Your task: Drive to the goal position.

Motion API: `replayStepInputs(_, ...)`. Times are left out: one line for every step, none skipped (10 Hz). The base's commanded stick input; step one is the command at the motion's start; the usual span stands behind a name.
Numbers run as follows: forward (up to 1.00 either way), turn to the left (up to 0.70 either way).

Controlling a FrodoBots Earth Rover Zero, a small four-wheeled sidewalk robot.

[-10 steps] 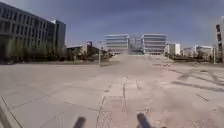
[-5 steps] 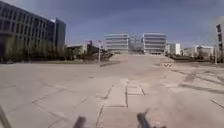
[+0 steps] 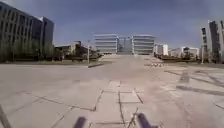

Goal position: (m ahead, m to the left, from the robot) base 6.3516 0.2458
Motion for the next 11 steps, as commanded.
replayStepInputs(0.70, 0.00)
replayStepInputs(0.70, 0.00)
replayStepInputs(0.70, 0.00)
replayStepInputs(0.70, 0.00)
replayStepInputs(0.70, 0.00)
replayStepInputs(0.70, 0.00)
replayStepInputs(0.70, 0.00)
replayStepInputs(0.70, 0.00)
replayStepInputs(0.70, 0.00)
replayStepInputs(0.70, 0.00)
replayStepInputs(0.70, 0.00)
